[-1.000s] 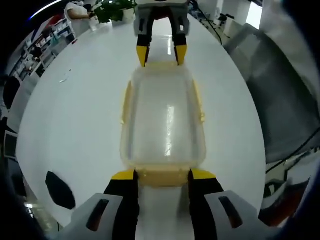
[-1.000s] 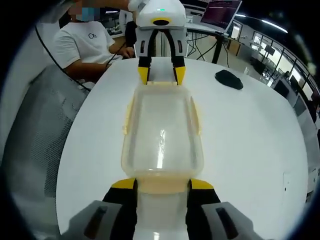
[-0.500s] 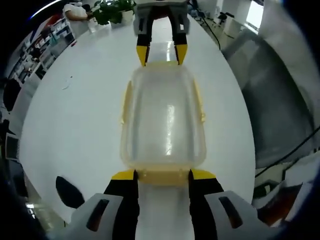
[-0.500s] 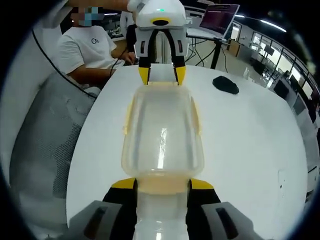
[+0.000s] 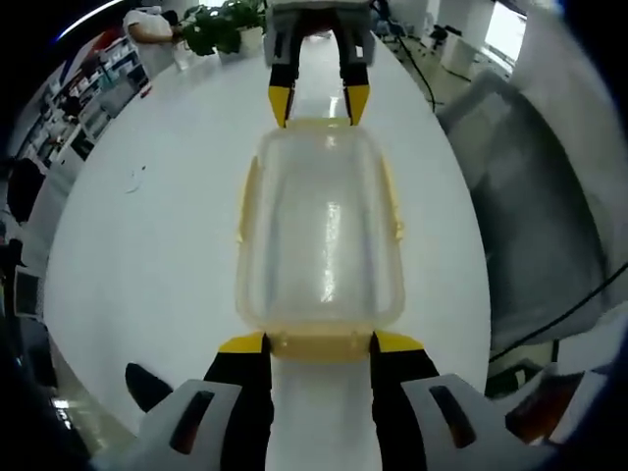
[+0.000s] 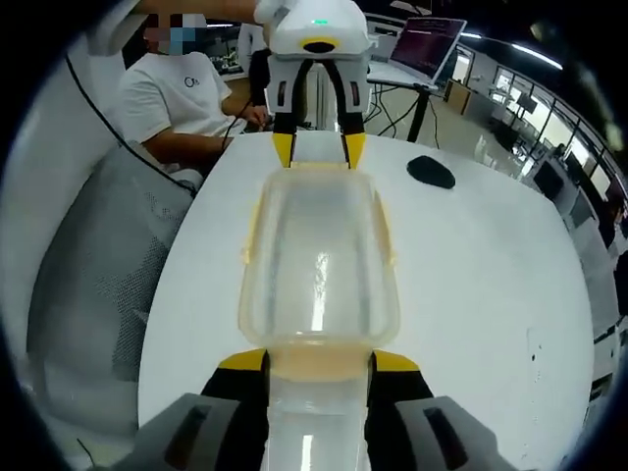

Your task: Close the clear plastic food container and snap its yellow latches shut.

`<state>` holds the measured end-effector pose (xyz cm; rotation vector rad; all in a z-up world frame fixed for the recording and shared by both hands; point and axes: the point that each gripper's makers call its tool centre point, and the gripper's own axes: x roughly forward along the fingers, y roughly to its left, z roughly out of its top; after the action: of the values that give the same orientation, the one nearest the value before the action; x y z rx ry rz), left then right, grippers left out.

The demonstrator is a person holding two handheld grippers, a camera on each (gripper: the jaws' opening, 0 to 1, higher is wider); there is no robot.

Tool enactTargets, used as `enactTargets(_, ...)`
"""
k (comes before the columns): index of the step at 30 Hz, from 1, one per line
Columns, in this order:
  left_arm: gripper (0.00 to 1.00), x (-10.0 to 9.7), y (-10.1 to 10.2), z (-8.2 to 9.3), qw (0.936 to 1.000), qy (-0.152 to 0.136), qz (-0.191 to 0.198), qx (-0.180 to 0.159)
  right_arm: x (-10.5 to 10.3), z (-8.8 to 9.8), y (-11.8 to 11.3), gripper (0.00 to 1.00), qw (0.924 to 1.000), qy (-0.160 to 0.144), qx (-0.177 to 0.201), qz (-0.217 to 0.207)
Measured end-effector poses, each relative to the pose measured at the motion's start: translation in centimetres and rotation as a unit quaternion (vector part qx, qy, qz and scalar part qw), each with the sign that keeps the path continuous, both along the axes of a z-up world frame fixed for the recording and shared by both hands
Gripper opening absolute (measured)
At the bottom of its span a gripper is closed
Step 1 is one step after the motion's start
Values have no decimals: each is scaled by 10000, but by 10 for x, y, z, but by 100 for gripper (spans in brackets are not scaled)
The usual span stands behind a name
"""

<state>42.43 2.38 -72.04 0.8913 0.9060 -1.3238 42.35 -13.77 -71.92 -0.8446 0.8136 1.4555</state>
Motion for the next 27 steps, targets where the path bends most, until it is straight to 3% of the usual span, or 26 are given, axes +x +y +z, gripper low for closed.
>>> enactTargets(27, 37, -6, -60, 16, 10000, -57, 4, 18, -9, 16, -61, 37, 10000, -70, 33, -4)
